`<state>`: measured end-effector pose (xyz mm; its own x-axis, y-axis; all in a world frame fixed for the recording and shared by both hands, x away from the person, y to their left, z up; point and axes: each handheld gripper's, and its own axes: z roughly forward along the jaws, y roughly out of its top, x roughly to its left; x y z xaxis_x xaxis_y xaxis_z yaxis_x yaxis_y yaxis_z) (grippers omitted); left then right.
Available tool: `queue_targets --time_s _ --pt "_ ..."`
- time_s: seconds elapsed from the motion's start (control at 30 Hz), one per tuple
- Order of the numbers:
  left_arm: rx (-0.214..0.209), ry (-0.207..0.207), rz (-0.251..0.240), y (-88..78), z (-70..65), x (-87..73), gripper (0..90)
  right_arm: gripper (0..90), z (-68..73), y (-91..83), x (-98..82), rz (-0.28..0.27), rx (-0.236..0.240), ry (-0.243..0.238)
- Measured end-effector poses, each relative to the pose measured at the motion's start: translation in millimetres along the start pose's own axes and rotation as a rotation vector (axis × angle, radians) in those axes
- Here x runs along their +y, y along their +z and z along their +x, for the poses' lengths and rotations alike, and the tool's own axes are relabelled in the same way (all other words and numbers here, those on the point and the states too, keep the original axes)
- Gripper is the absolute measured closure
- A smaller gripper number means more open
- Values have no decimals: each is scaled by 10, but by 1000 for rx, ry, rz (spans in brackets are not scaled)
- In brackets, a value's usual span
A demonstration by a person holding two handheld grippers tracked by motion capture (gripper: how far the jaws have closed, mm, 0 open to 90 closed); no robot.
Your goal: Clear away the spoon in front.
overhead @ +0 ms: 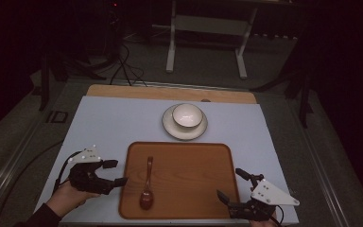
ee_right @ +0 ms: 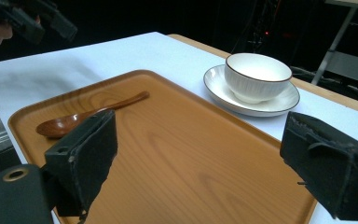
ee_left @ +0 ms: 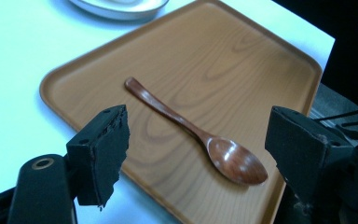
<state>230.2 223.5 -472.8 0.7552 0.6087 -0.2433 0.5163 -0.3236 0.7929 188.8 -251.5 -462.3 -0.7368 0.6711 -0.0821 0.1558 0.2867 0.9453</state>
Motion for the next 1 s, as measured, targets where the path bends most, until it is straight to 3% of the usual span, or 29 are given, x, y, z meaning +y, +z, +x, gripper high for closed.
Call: queue_targets --time_s 0.27,0.47,0.63,0.83,1.0 --pt "-6 -18 -3 43 4 -168 209 110 -4 -3 -7 6 -1 0" --pt "5 -2 -24 60 -9 -217 209 110 -18 2 -25 11 1 2" --pt "55 33 -37 92 -25 -250 216 110 -24 6 -47 13 -9 -2" --pt "76 21 -35 115 -5 -258 216 110 -44 4 -61 14 -14 6" --pt "89 35 -28 144 -17 -275 216 110 -53 10 -70 18 -13 12"
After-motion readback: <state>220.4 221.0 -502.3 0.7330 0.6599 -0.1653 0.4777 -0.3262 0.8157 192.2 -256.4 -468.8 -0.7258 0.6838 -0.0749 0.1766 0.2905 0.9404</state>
